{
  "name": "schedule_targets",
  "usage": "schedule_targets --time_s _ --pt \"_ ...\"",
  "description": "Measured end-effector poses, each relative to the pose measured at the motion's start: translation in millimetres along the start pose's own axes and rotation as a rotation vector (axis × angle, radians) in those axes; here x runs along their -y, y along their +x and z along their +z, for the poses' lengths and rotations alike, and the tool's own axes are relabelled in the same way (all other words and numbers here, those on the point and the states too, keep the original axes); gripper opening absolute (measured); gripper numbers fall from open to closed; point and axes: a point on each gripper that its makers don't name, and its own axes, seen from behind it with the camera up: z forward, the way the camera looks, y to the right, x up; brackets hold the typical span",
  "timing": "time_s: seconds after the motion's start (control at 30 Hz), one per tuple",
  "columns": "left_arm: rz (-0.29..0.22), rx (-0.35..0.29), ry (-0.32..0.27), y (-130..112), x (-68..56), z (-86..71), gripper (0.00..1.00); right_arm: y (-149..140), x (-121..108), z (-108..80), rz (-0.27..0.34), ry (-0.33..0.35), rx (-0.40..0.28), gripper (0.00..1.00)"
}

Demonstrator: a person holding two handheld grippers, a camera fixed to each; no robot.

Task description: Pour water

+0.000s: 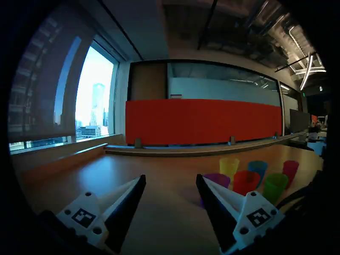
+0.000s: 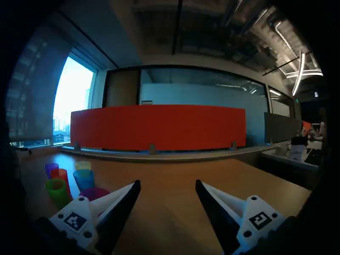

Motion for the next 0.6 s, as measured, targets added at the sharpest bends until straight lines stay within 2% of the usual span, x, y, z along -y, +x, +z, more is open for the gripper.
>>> schedule_targets --time_s 0.4,0.6 --pt "-0.003 -0.001 -0.006 2.9 0.9 0.4 0.87 -1.6 1.4 -0.3 0.0 0.01 0.011 1.0" --pt "-0.006 -0.027 -0.029 29.2 -2.0 -0.1 0.87 18.5 5.3 -1.1 0.01 0.03 0.002 1.0"
